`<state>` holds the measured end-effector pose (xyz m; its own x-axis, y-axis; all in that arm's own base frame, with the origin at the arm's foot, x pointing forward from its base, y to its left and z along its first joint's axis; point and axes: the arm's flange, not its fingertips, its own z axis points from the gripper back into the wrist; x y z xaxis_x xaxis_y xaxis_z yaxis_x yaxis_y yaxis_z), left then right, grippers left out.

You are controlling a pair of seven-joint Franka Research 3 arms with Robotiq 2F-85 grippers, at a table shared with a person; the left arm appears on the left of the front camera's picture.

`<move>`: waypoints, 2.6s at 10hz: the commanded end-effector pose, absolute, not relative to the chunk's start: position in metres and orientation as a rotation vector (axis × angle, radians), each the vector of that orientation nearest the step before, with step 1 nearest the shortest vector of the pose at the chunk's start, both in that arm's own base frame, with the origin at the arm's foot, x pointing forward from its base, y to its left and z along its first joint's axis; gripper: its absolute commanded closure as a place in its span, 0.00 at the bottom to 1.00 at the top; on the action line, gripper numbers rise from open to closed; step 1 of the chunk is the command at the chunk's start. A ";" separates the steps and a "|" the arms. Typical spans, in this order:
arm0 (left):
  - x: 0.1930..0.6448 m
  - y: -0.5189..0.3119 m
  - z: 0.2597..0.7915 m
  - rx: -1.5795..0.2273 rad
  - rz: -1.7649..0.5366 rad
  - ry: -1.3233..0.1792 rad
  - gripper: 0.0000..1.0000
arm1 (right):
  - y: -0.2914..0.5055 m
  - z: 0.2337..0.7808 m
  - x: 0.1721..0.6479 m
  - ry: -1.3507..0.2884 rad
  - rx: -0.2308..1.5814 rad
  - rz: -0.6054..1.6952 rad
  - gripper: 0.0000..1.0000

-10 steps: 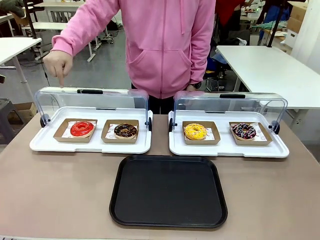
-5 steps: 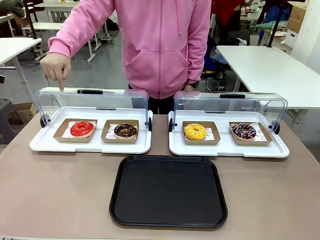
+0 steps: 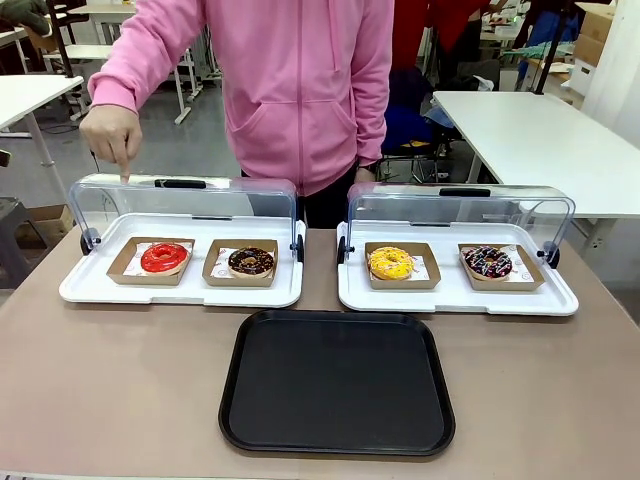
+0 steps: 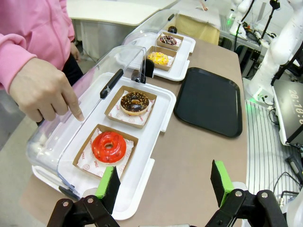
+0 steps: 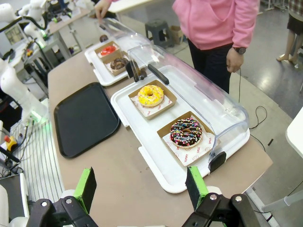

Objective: Move the first donut from the left to the tray.
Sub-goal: Pick up the Paper togo box containing the Donut indicated by the person and place it on the Handle tray.

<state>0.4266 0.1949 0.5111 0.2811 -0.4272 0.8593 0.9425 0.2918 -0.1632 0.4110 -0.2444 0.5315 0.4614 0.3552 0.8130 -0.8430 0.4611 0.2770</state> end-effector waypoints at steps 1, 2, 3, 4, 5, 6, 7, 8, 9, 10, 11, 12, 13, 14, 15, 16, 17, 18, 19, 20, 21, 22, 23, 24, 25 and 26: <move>0.425 0.195 0.510 -0.787 -1.061 -0.795 0.00 | -0.245 0.532 0.411 -0.759 0.756 0.831 0.00; 0.425 0.195 0.510 -0.787 -1.061 -0.795 0.00 | -0.245 0.532 0.411 -0.759 0.756 0.831 0.00; 0.425 0.195 0.510 -0.787 -1.061 -0.795 0.00 | -0.245 0.532 0.411 -0.759 0.756 0.831 0.00; 0.425 0.195 0.510 -0.787 -1.061 -0.795 0.00 | -0.245 0.532 0.411 -0.759 0.756 0.831 0.00; 0.425 0.195 0.510 -0.787 -1.061 -0.795 0.00 | -0.245 0.532 0.411 -0.759 0.756 0.831 0.00; 0.425 0.195 0.510 -0.787 -1.061 -0.795 0.00 | -0.245 0.532 0.411 -0.759 0.756 0.831 0.00; 0.425 0.195 0.510 -0.787 -1.061 -0.795 0.00 | -0.245 0.532 0.411 -0.759 0.756 0.831 0.00; 0.427 0.195 0.511 -0.786 -1.056 -0.802 0.00 | -0.245 0.532 0.411 -0.759 0.756 0.831 0.00; 0.432 0.186 0.514 -0.721 -1.112 -0.780 0.00 | -0.245 0.532 0.411 -0.759 0.756 0.831 0.00; 0.439 0.172 0.521 -0.664 -1.217 -0.710 0.00 | -0.245 0.532 0.411 -0.759 0.756 0.831 0.00; 0.443 0.161 0.522 -0.602 -1.278 -0.664 0.00 | -0.245 0.532 0.411 -0.759 0.756 0.831 0.00; 0.449 0.148 0.520 -0.515 -1.338 -0.610 0.00 | -0.245 0.532 0.411 -0.759 0.756 0.831 0.00; 0.452 0.135 0.514 -0.414 -1.401 -0.571 0.00 | -0.245 0.532 0.411 -0.759 0.756 0.831 0.00; 0.451 0.121 0.506 -0.337 -1.466 -0.537 0.00 | -0.245 0.532 0.411 -0.759 0.756 0.831 0.00; 0.449 0.107 0.497 -0.296 -1.522 -0.518 0.00 | -0.245 0.532 0.411 -0.759 0.756 0.831 0.00; 0.447 0.093 0.483 -0.283 -1.541 -0.543 0.00 | -0.245 0.532 0.411 -0.759 0.756 0.831 0.00; 0.443 0.080 0.467 -0.264 -1.552 -0.555 0.00 | -0.245 0.532 0.411 -0.759 0.756 0.831 0.00; 0.441 0.071 0.453 -0.211 -1.550 -0.592 0.00 | -0.245 0.532 0.411 -0.759 0.756 0.831 0.00; 0.442 0.063 0.442 -0.182 -1.553 -0.614 0.00 | -0.245 0.532 0.411 -0.759 0.756 0.831 0.00; 0.448 0.054 0.427 -0.200 -1.562 -0.567 0.00 | -0.245 0.532 0.411 -0.759 0.756 0.831 0.00; 0.455 0.048 0.417 -0.200 -1.570 -0.542 0.00 | -0.245 0.532 0.411 -0.759 0.756 0.831 0.00; 0.464 0.042 0.410 -0.174 -1.569 -0.537 0.00 | -0.245 0.532 0.411 -0.759 0.756 0.831 0.00; 0.475 0.042 0.407 -0.173 -1.531 -0.534 0.00 | -0.245 0.532 0.411 -0.759 0.756 0.831 0.00; 0.454 0.044 0.414 -0.194 -1.558 -0.523 0.00 | -0.245 0.532 0.411 -0.759 0.756 0.831 0.00; 0.454 0.044 0.414 -0.194 -1.558 -0.523 0.00 | -0.245 0.532 0.411 -0.759 0.756 0.831 0.00; 0.454 0.044 0.414 -0.194 -1.558 -0.523 0.00 | -0.245 0.532 0.411 -0.759 0.756 0.831 0.00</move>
